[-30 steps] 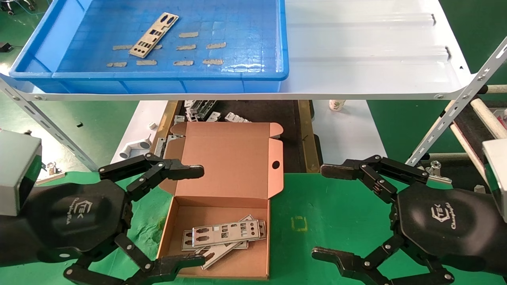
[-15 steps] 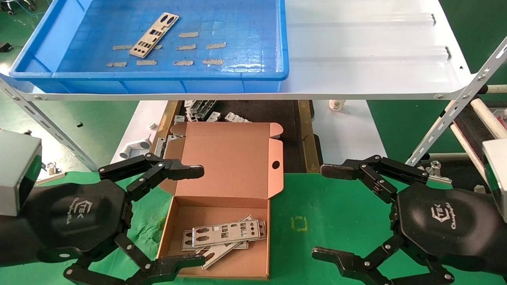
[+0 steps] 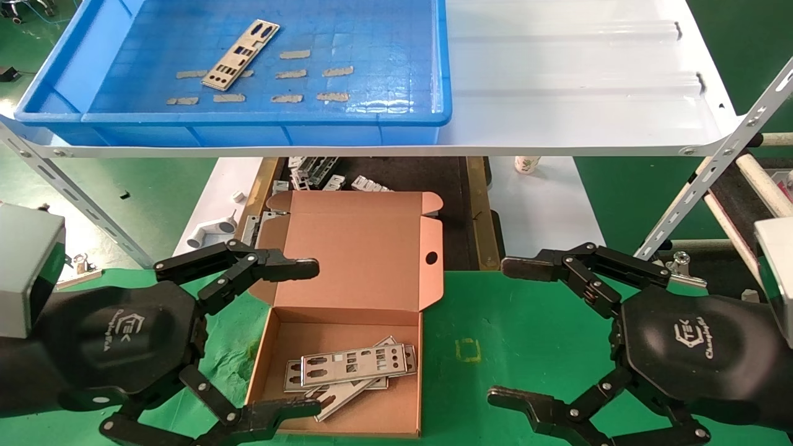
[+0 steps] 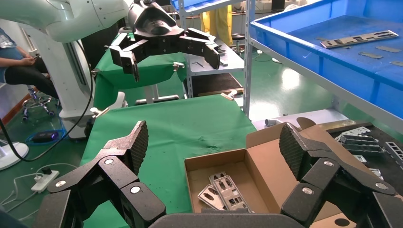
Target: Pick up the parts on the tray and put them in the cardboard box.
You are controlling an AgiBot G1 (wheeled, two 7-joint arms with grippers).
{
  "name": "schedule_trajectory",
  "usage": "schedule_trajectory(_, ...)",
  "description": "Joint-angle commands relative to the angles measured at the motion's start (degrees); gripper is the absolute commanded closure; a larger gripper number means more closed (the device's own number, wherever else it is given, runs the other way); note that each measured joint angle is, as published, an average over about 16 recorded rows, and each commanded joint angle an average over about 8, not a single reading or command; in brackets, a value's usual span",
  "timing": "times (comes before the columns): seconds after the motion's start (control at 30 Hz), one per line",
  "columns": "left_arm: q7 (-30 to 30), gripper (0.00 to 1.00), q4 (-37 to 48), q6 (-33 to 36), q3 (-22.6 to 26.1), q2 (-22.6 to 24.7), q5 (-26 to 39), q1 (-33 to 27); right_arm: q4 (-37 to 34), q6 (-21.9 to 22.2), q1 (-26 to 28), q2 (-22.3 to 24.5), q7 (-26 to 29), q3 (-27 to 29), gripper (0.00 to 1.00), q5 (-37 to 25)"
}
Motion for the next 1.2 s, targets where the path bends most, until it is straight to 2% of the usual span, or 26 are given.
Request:
schedule_trajectory(0.03, 0.00, 0.00, 0.00, 0.00, 0.00, 0.00, 0.00, 0.00, 0.00, 0.00, 0.00, 0.00, 0.00, 0.00, 0.00, 0.00)
schedule_trajectory(1.2, 0.00, 0.00, 0.00, 0.00, 0.00, 0.00, 0.00, 0.00, 0.00, 0.00, 0.00, 0.00, 0.00, 0.00, 0.00, 0.00)
